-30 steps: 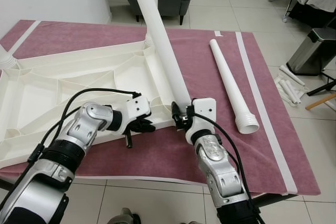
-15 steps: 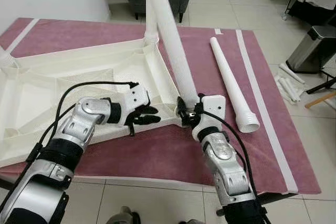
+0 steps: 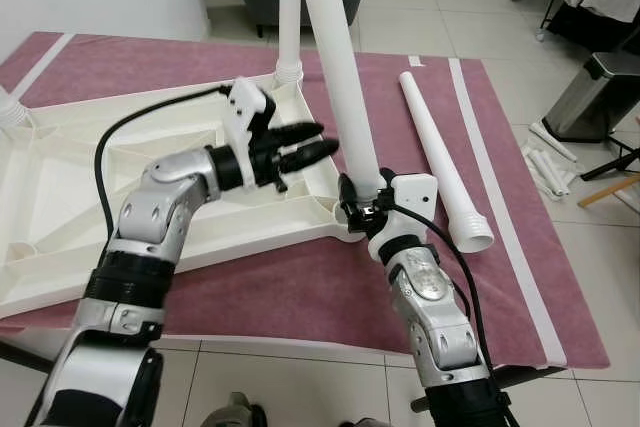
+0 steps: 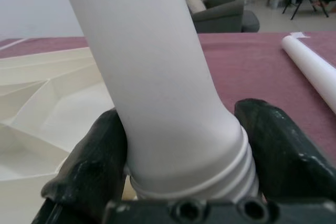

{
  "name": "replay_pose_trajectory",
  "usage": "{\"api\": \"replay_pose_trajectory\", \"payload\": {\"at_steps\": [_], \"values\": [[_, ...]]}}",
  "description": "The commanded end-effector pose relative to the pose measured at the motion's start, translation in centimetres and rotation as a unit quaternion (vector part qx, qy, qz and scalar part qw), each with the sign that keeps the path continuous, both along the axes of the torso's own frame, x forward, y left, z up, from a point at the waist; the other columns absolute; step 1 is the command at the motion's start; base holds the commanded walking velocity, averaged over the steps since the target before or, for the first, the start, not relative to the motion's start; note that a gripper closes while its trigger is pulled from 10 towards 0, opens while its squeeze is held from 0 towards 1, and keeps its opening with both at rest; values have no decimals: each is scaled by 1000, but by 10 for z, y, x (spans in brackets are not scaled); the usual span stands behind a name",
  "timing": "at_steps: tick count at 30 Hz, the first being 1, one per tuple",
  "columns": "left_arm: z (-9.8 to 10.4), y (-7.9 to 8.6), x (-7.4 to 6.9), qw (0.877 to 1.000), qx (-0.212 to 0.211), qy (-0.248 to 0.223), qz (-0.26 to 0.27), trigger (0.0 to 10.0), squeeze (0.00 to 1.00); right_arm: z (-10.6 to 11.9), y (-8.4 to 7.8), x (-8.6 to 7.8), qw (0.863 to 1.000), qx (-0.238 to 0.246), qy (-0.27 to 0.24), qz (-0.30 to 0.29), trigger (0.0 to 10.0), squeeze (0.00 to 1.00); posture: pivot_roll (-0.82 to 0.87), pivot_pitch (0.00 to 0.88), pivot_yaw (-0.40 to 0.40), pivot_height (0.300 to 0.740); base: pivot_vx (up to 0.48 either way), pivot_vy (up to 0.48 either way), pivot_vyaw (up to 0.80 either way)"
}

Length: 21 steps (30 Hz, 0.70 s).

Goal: Building children table

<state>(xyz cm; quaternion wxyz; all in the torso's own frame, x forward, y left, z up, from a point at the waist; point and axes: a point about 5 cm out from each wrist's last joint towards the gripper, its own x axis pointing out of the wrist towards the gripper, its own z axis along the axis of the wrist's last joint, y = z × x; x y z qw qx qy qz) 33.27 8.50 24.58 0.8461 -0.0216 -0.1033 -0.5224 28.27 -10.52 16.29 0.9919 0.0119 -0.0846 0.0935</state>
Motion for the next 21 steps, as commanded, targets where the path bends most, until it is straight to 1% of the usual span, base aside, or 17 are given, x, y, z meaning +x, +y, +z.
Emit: {"api": "replay_pose_trajectory", "payload": {"at_steps": [1,2,3,4,6,7,8,11,12,13,14,15,16,17,18,20,21], "values": [[5,-6,4,999,-14,4,40,10000,1000,8,5,0,1000,4,-20,14,0,0,97,42,39,740,0,0,0],[7,-9,5,999,-16,-1,52,10000,1000,9,6,0,1000,4,-22,17,0,0,97,42,39,740,0,0,0],[7,-9,5,999,-16,-1,52,10000,1000,9,6,0,1000,4,-22,17,0,0,97,42,39,740,0,0,0],[10,-12,4,998,-24,-1,57,10000,0,10,8,0,999,4,-24,21,0,0,96,39,41,740,0,0,0],[13,-14,6,996,-35,6,77,10000,0,11,9,0,999,4,-26,23,0,0,97,36,41,740,0,0,0],[13,-14,6,996,-35,6,77,10000,0,11,9,0,999,4,-26,23,0,0,97,36,41,740,0,0,0],[15,-16,3,997,-44,17,62,10000,0,12,9,0,999,4,-27,23,0,0,97,36,41,740,0,0,0],[17,-17,1,997,-51,26,48,10000,0,11,9,0,999,3,-27,25,0,0,97,34,42,740,0,0,0],[19,-19,-1,997,-60,41,37,10000,0,11,10,0,999,0,-28,28,0,0,99,32,43,740,0,0,0],[23,-21,-5,995,-83,54,6,10000,0,11,10,0,999,-2,-28,30,0,0,99,32,44,740,0,0,0],[26,-21,-8,993,-98,61,-14,10000,0,10,11,0,999,-3,-28,31,0,0,99,32,44,740,0,0,0],[26,-21,-8,993,-98,61,-14,10000,0,10,11,0,999,-3,-28,31,0,0,99,32,44,740,0,0,0],[29,-22,-10,993,-102,60,-18,10000,1000,10,11,0,999,-2,-28,32,0,0,99,32,43,740,0,0,0],[30,-21,-12,992,-107,60,-27,10000,1000,9,11,0,999,-2,-27,30,0,0,97,34,45,740,0,0,0],[31,-20,-12,993,-101,55,-19,10000,1000,9,10,1,999,-1,-26,28,0,0,100,34,43,740,0,0,0],[31,-20,-11,993,-101,59,-11,10000,1000,9,9,1,999,-1,-26,28,0,0,101,34,43,740,0,0,0],[31,-20,-9,993,-103,63,0,10000,886,9,9,1,999,-1,-27,28,0,0,101,35,42,740,0,0,0]]}}
